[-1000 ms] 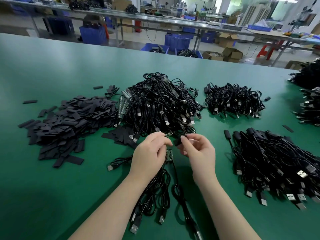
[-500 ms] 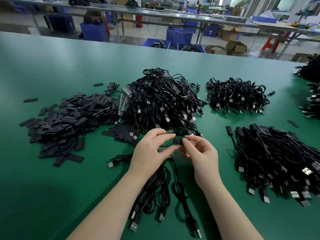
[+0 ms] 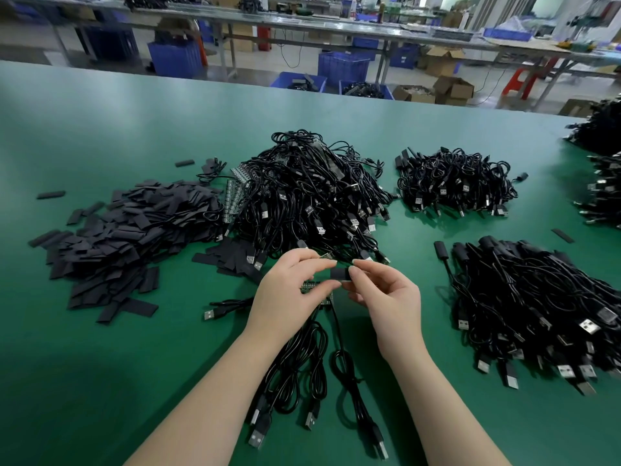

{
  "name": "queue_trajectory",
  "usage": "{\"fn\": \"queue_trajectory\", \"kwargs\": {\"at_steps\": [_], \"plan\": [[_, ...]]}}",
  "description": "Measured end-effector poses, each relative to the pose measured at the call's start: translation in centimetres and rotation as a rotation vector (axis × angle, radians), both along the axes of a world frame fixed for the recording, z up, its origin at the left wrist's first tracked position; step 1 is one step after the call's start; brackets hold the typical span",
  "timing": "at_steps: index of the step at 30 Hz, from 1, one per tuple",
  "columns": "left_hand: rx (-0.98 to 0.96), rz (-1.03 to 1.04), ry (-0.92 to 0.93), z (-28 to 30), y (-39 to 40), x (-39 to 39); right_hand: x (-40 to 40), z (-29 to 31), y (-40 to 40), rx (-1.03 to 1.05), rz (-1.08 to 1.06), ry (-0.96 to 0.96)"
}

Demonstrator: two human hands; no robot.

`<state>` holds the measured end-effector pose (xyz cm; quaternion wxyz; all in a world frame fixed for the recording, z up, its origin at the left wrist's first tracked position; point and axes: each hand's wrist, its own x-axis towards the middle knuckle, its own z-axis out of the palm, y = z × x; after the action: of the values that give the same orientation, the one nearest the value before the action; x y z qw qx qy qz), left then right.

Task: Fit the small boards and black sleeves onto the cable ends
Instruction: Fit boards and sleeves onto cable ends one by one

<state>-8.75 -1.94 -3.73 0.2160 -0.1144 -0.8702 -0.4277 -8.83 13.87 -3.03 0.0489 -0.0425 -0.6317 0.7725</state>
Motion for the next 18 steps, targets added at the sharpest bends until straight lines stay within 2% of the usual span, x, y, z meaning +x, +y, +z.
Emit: {"fn": "queue_trajectory", "kwargs": {"at_steps": [18], "plan": [[0.007,-0.005,0.003,0.21,0.02,0.09,0.05,0.06,0.13,0.033,0.027,0.023]]}}
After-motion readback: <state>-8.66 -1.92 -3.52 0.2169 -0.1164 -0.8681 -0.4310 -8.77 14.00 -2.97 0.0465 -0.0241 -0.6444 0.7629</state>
